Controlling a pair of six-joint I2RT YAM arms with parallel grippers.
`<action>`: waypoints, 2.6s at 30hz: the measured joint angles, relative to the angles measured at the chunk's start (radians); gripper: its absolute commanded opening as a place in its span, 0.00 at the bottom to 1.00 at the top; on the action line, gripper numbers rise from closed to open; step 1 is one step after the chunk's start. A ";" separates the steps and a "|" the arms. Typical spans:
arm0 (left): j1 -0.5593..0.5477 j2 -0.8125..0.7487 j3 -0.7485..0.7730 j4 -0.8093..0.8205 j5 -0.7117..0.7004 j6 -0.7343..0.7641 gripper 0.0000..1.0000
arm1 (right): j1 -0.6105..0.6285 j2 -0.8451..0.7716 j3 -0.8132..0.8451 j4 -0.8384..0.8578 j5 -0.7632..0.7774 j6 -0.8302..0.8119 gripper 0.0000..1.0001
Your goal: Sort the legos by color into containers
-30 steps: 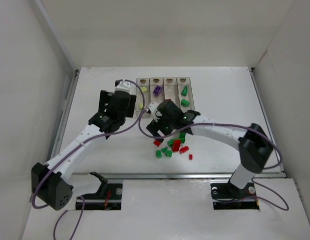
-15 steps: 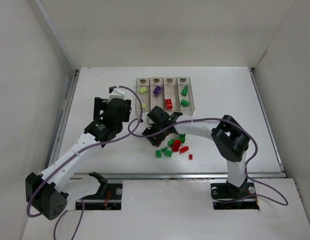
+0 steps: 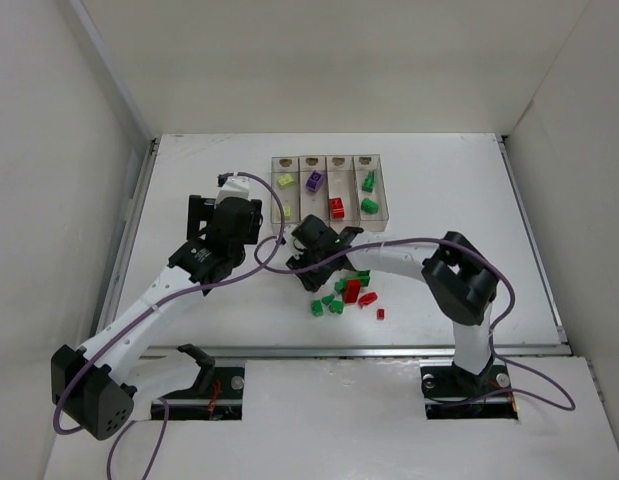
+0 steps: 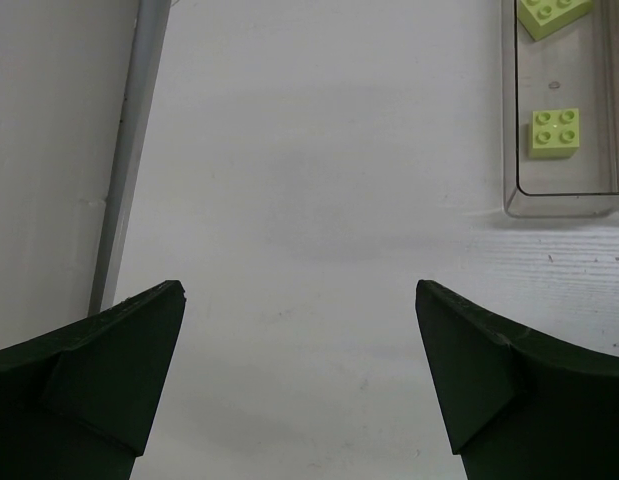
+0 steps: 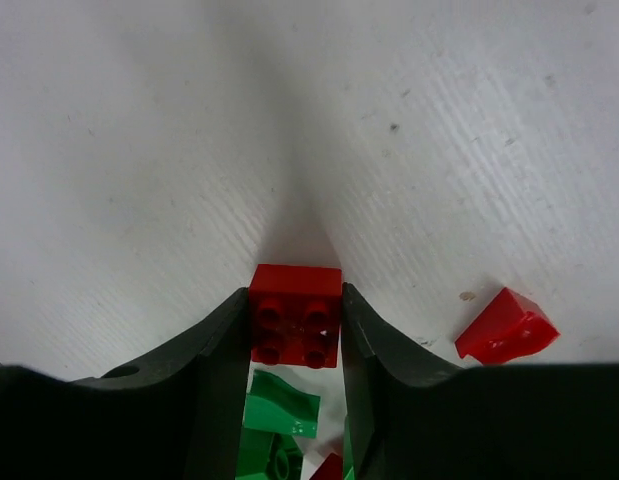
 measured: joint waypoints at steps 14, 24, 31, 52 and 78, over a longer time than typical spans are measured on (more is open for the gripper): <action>0.000 0.000 0.000 0.016 -0.020 0.001 1.00 | -0.383 -0.009 0.275 0.123 0.187 0.330 0.19; 0.000 0.000 0.000 0.025 -0.010 0.007 1.00 | -0.394 0.167 0.408 0.068 0.207 0.338 0.87; 0.000 0.000 0.000 0.024 0.012 0.008 1.00 | -0.390 0.119 0.435 0.036 0.239 0.306 1.00; 0.000 -0.001 -0.020 0.034 0.213 0.064 1.00 | -0.209 -0.389 -0.109 -0.093 0.278 0.312 0.84; 0.359 -0.131 -0.082 0.014 0.366 -0.009 1.00 | -0.114 0.028 0.132 -0.215 0.259 0.225 0.62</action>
